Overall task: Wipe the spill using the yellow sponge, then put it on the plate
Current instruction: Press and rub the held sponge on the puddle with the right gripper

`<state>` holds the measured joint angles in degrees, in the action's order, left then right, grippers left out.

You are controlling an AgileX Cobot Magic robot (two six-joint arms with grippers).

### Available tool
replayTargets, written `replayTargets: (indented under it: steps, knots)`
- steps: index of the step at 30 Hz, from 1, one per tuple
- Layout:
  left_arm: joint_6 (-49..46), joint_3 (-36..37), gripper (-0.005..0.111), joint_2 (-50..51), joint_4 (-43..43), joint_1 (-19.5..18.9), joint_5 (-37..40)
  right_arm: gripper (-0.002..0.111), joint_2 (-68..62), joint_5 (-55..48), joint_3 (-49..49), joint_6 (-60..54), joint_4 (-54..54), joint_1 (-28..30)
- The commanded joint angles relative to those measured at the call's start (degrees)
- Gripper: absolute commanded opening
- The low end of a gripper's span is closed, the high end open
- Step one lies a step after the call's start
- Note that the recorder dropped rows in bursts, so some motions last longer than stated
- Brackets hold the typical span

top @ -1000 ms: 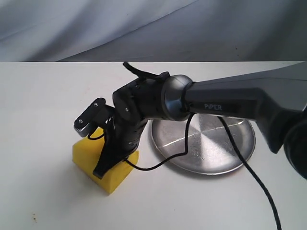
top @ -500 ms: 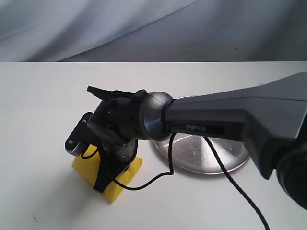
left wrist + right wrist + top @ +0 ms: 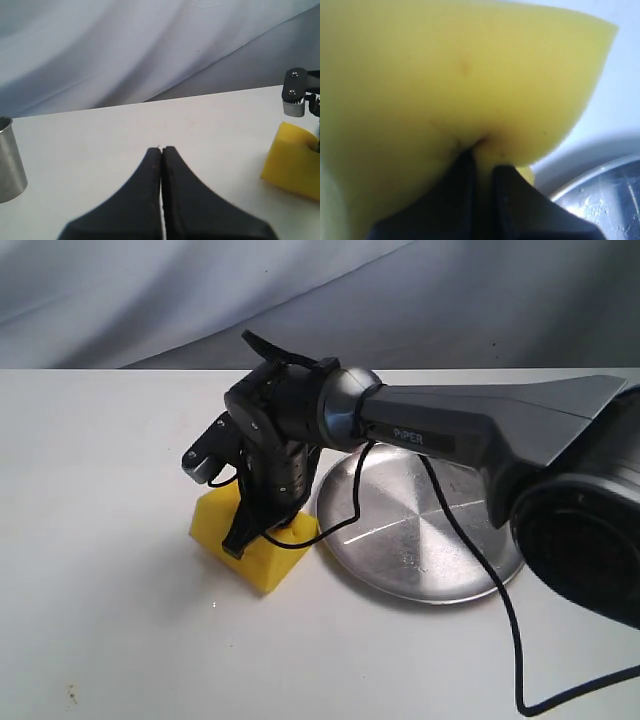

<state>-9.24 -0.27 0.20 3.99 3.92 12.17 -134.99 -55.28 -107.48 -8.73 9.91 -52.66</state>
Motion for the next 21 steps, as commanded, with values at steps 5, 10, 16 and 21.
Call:
replayTargets:
  steps: [5, 10, 16, 21]
  knots:
    - [0.09, 0.27, 0.0, -0.2, -0.05, 0.03, -0.39, 0.0, -0.76, -12.0, -0.31, -10.09, -13.55, -9.51]
    - [0.09, 0.27, 0.0, -0.2, -0.05, 0.03, -0.39, 0.0, 3.52, -11.93, 6.68, -6.6, -13.97, -13.21]
    - [0.09, 0.27, 0.0, -0.2, -0.05, 0.03, -0.39, 0.0, 14.74, 1.43, 31.54, 0.3, -7.47, -6.24]
    - [0.09, 0.27, 0.0, -0.2, -0.05, 0.03, -0.39, 0.0, 12.3, 4.69, 26.2, -0.18, -7.16, -2.63]
